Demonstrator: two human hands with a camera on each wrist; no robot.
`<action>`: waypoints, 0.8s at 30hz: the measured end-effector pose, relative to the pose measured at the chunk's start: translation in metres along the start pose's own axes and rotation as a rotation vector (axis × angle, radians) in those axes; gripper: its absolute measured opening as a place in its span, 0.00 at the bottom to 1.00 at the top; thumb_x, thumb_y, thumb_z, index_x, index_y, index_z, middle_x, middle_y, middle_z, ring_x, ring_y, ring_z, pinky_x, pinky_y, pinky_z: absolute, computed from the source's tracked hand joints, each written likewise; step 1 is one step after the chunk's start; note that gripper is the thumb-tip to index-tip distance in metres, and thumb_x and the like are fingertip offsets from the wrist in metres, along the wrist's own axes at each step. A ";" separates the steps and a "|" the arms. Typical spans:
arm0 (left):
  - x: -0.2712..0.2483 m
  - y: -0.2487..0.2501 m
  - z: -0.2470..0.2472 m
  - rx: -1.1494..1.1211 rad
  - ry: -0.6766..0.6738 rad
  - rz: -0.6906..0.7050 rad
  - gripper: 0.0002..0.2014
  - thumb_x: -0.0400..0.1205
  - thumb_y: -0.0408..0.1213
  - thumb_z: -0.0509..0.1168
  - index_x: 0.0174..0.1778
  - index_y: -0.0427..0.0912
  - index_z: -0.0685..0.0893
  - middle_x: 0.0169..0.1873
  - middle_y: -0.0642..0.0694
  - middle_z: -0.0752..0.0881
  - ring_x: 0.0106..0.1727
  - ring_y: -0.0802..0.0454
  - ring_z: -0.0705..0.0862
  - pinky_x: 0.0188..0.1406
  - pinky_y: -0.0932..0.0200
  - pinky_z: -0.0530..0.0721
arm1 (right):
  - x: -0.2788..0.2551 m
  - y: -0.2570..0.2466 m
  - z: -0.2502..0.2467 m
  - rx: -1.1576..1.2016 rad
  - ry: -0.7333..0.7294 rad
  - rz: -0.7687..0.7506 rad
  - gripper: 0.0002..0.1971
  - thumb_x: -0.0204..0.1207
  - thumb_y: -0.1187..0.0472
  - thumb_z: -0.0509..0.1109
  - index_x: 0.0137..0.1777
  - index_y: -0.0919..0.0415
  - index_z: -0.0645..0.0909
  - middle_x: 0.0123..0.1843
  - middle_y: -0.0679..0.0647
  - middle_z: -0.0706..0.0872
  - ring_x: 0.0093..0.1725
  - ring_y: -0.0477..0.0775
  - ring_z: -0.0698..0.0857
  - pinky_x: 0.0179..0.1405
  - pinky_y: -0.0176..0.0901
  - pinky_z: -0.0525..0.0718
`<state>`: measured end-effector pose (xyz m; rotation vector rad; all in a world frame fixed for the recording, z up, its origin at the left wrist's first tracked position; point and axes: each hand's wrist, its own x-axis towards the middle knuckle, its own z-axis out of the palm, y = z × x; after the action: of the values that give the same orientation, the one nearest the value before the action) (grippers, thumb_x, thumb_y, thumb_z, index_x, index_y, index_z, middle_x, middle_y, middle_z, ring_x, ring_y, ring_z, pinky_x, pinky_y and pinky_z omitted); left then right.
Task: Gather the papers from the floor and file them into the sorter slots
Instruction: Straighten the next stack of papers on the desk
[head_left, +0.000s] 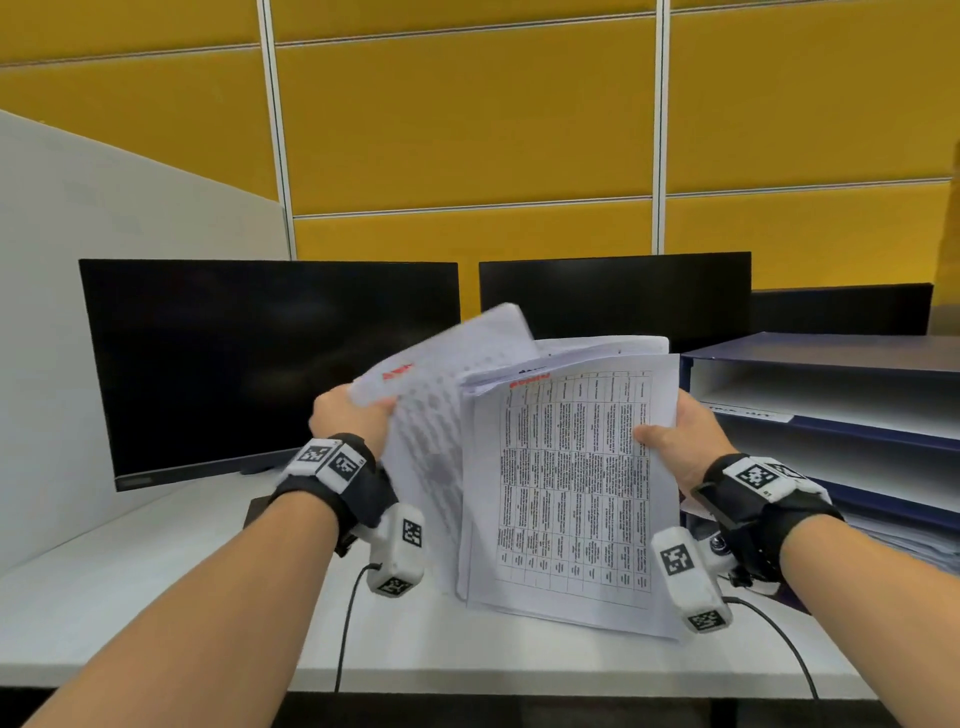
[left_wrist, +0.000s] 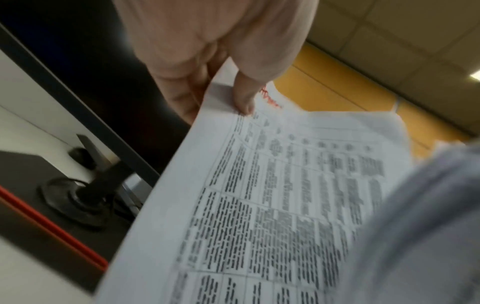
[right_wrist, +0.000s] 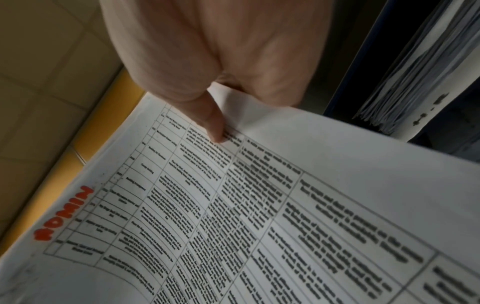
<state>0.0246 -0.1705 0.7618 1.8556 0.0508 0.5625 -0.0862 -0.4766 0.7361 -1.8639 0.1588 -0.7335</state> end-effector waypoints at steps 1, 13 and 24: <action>0.004 -0.001 -0.009 0.070 0.073 -0.013 0.09 0.75 0.42 0.70 0.40 0.39 0.85 0.38 0.42 0.85 0.45 0.39 0.86 0.40 0.53 0.80 | 0.001 0.002 -0.004 -0.004 0.021 0.010 0.20 0.76 0.74 0.67 0.66 0.59 0.76 0.63 0.58 0.84 0.62 0.59 0.83 0.59 0.57 0.82; 0.011 0.014 -0.037 0.159 0.194 0.148 0.08 0.80 0.40 0.61 0.44 0.40 0.80 0.41 0.43 0.84 0.39 0.43 0.79 0.36 0.53 0.73 | -0.007 -0.002 -0.015 0.003 0.058 -0.028 0.20 0.75 0.75 0.67 0.66 0.60 0.77 0.62 0.56 0.84 0.60 0.57 0.83 0.52 0.48 0.80; -0.037 0.044 0.026 -0.168 -0.458 0.294 0.08 0.80 0.39 0.69 0.54 0.45 0.85 0.52 0.43 0.89 0.53 0.44 0.88 0.57 0.42 0.86 | -0.007 0.001 -0.017 0.057 0.055 -0.027 0.17 0.75 0.73 0.69 0.60 0.57 0.79 0.57 0.55 0.86 0.57 0.58 0.85 0.57 0.54 0.83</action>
<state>-0.0082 -0.2205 0.7816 1.7955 -0.5646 0.3161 -0.1007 -0.4878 0.7363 -1.7955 0.1459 -0.8003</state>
